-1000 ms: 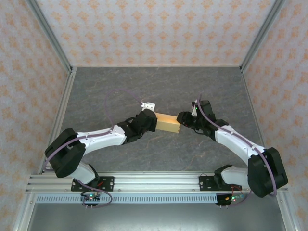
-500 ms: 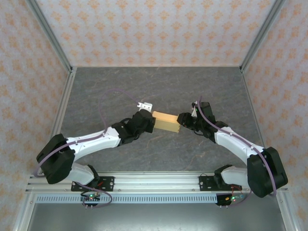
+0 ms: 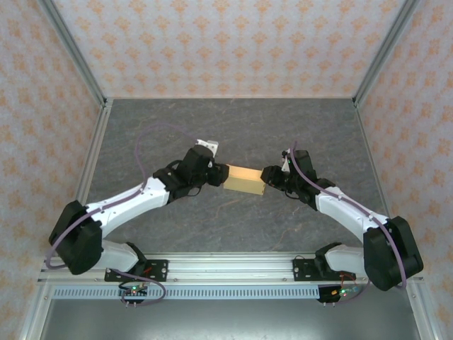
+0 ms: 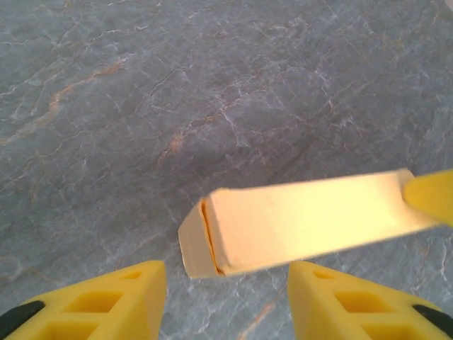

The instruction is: Fold the paper box

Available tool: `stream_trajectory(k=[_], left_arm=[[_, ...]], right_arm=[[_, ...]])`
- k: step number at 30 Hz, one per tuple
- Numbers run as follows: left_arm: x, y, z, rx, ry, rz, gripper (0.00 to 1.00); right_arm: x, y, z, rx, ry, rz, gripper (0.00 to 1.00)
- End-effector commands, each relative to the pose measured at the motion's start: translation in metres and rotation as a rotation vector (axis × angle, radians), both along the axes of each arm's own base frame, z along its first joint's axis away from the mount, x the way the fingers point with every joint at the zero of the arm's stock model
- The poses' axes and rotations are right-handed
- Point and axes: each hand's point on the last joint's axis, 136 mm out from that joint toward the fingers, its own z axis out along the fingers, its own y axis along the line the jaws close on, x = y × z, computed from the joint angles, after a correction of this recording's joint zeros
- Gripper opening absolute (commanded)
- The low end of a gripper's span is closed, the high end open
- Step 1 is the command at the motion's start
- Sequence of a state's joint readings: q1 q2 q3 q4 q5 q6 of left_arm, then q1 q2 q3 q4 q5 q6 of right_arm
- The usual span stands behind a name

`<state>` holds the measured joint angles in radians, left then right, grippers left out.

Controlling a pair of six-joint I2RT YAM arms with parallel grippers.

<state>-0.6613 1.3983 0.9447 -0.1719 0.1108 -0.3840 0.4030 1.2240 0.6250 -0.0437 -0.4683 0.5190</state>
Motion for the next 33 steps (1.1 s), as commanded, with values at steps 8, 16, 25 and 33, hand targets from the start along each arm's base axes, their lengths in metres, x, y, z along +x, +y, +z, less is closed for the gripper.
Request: stream_trajectory(k=[8, 16, 25, 33], left_arm=[[0.021, -0.014, -0.033, -0.173, 0.196, -0.024, 0.33], [0.019, -0.012, -0.067, -0.228, 0.278, -0.013, 0.20], [0.012, -0.009, -0.092, -0.251, 0.335, 0.014, 0.16], [0.006, -0.001, -0.101, -0.242, 0.339, 0.047, 0.15]], right_arm=[[-0.008, -0.014, -0.019, -0.095, 0.049, -0.011, 0.30], [-0.008, -0.020, -0.028, -0.144, 0.057, -0.008, 0.28], [-0.010, -0.019, -0.043, -0.104, 0.093, 0.005, 0.19], [-0.016, -0.019, -0.057, -0.033, 0.112, 0.007, 0.15]])
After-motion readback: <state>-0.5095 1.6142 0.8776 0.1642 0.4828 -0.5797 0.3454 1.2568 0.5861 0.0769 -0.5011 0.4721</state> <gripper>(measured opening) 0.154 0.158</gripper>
